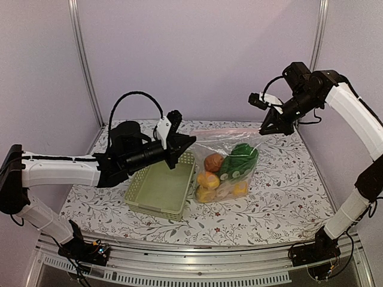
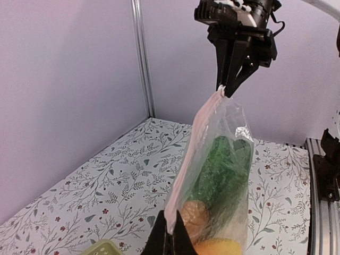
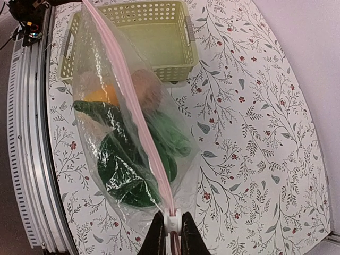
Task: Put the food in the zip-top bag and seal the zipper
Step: Zip the zipper on the zipper food storage bag.
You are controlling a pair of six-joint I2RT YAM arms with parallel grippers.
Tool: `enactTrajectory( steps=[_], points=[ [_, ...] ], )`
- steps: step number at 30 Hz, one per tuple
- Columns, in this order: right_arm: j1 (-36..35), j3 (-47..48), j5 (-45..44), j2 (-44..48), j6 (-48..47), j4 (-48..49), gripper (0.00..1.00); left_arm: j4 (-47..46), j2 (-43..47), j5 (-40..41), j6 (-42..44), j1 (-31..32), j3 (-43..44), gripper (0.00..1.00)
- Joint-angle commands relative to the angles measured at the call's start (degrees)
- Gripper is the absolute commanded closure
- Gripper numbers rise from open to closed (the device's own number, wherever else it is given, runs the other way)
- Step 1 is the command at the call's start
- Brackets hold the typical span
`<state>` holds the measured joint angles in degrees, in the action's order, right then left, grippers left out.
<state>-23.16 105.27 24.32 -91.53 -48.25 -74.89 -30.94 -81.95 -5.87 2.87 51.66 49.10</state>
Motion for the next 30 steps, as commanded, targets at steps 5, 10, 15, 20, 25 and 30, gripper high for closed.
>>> enactTrajectory(
  steps=[5,10,15,20,25,30],
  points=[
    [2.42,-2.46,-3.73,2.61,-1.56,-3.90,0.96,-0.73,2.10,1.39,-0.68,-2.16,-1.11,1.00],
    [3.02,-3.55,-3.99,3.18,-1.80,-3.98,0.96,-0.84,2.10,1.30,-0.74,-2.26,-1.29,1.00],
    [3.51,-3.76,-3.93,3.37,-1.93,-3.98,0.96,-0.92,1.62,0.80,-1.09,-2.35,-1.16,1.00],
    [3.64,-3.67,-4.08,3.37,-1.94,-3.90,0.96,-1.03,0.67,0.60,-0.86,-2.35,-0.68,1.00],
    [4.01,-3.76,-4.26,3.37,-2.10,-4.16,0.96,-1.14,0.41,0.68,-0.86,-2.43,-0.75,1.00],
    [4.52,-4.15,-4.17,3.33,-2.63,-4.10,0.96,-2.01,-0.89,-0.09,-1.05,-2.52,0.07,1.00]
  ],
)
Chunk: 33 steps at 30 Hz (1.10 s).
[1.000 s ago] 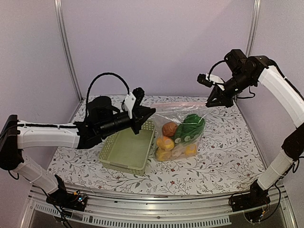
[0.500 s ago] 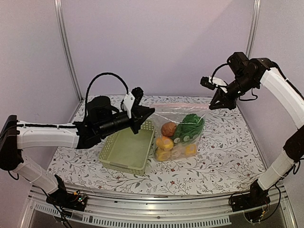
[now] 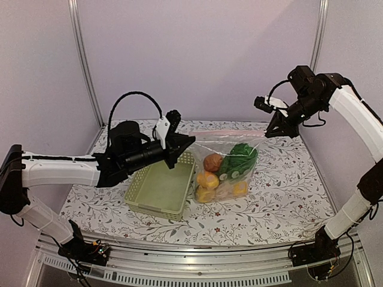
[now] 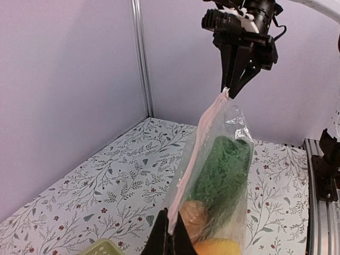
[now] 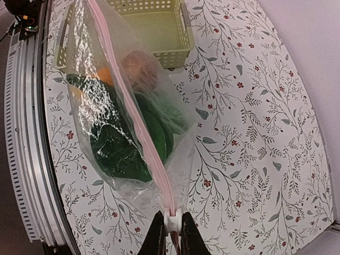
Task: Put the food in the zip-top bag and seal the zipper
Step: Zip the zipper on the zipper food storage bag, then place the zipper food storage bag at the center of the board.
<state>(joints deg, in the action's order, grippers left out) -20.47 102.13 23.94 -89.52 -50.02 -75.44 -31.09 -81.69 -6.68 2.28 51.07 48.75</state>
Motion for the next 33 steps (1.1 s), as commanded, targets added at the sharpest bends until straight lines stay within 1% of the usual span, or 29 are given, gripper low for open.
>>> enactTrajectory(
  steps=[1,5,9,12,16,18,21,24,26,27,28,29,30,31,33],
  points=[
    [1.88,-1.07,-3.66,1.28,-0.91,-3.22,0.96,-1.95,-2.02,0.25,-0.51,-1.89,1.22,1.00],
    [2.00,-0.67,-4.16,0.68,-0.03,1.34,0.97,-2.74,-7.68,-1.82,-0.52,-2.00,7.11,1.00],
    [2.86,0.65,-5.38,-0.32,1.83,10.47,0.98,-2.82,-15.56,-2.40,1.81,-2.89,16.90,1.00],
    [4.64,4.25,-5.26,-2.54,3.69,16.13,1.00,-3.22,-21.03,-2.72,3.04,-4.56,24.85,1.00],
    [5.98,8.39,-5.54,-4.52,5.18,19.76,0.99,-5.26,-24.78,-5.86,2.40,-6.96,30.09,1.00],
    [6.07,7.72,-5.07,-3.71,5.00,21.27,0.99,-6.47,-25.42,-7.53,2.14,-7.48,30.50,1.00],
    [6.10,3.53,-3.20,-1.12,4.10,22.09,0.98,-9.58,-25.25,-10.04,1.89,-7.63,27.78,1.00],
    [6.10,-4.13,-0.23,2.56,2.29,22.09,0.96,-10.54,-24.72,-13.39,0.68,-7.63,23.74,1.00],
    [6.10,-10.62,2.00,5.13,0.62,20.99,0.91,-9.60,-24.23,-16.47,-0.24,-7.65,21.16,0.98],
    [6.07,-13.22,3.17,6.19,-0.17,19.82,0.84,-8.41,-23.66,-18.78,-1.13,-7.61,20.17,0.91],
    [6.12,-15.12,4.43,8.03,-1.12,17.94,0.77,-6.99,-22.90,-20.38,-1.93,-7.55,19.62,0.81],
    [6.11,-15.86,5.83,8.96,-1.66,15.51,0.69,-5.34,-21.60,-21.28,-3.45,-7.32,19.15,0.69],
    [6.07,-15.42,7.19,10.06,-2.17,12.84,0.62,-3.94,-20.02,-21.58,-4.69,-7.06,18.60,0.60],
    [6.07,-14.48,8.65,11.30,-2.26,9.60,0.56,-2.75,-18.18,-21.29,-5.17,-6.57,17.94,0.50],
    [6.07,-12.47,11.53,13.37,-2.29,6.77,0.49,-0.10,-13.83,-18.36,-4.63,-5.06,16.16,0.33]
  ],
)
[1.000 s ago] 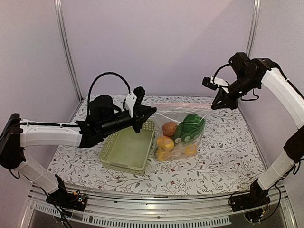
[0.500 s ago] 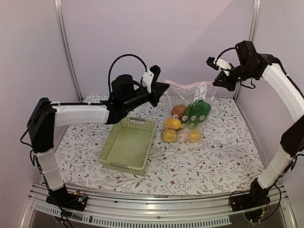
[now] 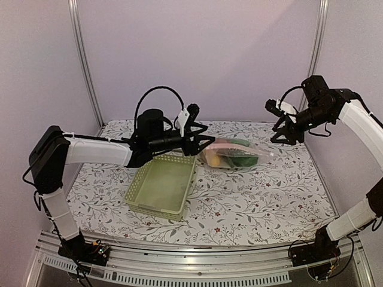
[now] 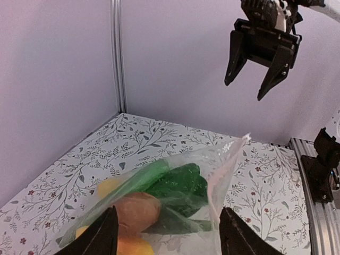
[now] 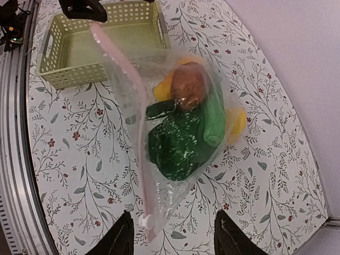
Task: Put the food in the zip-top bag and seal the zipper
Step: Place the zipper food storage bag at the center of the board, then reset both arms
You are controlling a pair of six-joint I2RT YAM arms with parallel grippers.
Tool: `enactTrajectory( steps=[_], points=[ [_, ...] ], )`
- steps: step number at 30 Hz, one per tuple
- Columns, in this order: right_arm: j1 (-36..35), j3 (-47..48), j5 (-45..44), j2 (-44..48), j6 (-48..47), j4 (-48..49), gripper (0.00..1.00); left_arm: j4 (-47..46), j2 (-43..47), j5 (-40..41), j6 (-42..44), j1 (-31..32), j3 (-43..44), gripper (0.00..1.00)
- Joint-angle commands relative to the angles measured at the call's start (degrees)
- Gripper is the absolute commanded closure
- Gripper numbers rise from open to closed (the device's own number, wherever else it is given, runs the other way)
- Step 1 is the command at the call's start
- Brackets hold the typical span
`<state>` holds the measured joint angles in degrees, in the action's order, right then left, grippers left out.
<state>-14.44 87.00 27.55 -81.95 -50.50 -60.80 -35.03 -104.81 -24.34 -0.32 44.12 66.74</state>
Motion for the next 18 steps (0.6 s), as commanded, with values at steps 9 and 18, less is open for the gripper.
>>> enactTrajectory(
  steps=[9,18],
  points=[
    [0.04,-12.13,-8.92,16.65,25.12,27.04,0.01,37.43,19.36,36.23,-6.97,3.98,4.65,0.00],
    [0.05,-23.99,-19.13,19.06,42.20,47.81,0.02,44.64,28.89,52.25,-12.10,2.85,-3.22,0.00]
  ],
)
